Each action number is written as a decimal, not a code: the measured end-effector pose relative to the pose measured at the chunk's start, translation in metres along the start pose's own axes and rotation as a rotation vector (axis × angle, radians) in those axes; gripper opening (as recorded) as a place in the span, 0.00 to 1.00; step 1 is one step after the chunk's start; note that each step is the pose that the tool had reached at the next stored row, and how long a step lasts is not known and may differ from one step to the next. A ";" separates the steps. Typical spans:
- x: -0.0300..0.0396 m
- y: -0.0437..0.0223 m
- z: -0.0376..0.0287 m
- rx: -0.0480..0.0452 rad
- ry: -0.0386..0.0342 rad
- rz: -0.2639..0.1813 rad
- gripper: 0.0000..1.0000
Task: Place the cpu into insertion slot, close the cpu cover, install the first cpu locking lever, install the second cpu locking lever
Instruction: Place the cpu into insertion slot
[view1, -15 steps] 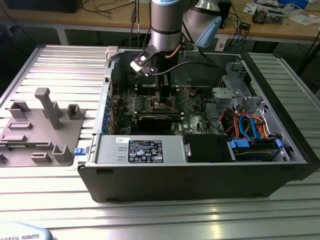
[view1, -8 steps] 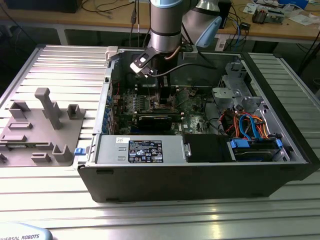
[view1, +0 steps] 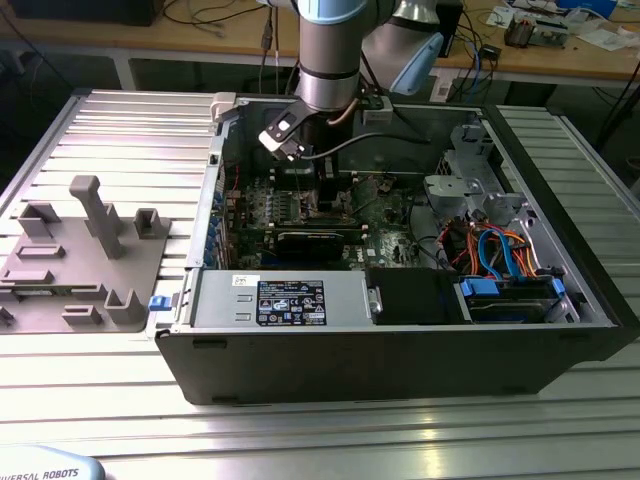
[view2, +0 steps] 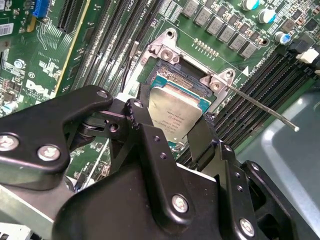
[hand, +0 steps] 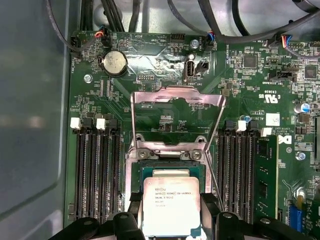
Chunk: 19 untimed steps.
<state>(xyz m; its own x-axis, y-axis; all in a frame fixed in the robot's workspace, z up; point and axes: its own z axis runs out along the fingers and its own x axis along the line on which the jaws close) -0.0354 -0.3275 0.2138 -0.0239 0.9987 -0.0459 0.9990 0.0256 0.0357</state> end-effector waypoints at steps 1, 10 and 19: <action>-0.0001 -0.0001 0.0010 0.0000 0.0001 0.000 0.54; -0.0002 -0.0003 0.0080 0.0002 -0.0001 0.005 0.54; 0.0014 -0.0008 0.0119 0.0006 -0.0004 0.017 0.54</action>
<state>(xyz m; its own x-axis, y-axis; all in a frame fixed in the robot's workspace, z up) -0.0358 -0.3267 0.2019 -0.0070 0.9989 -0.0456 0.9993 0.0087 0.0359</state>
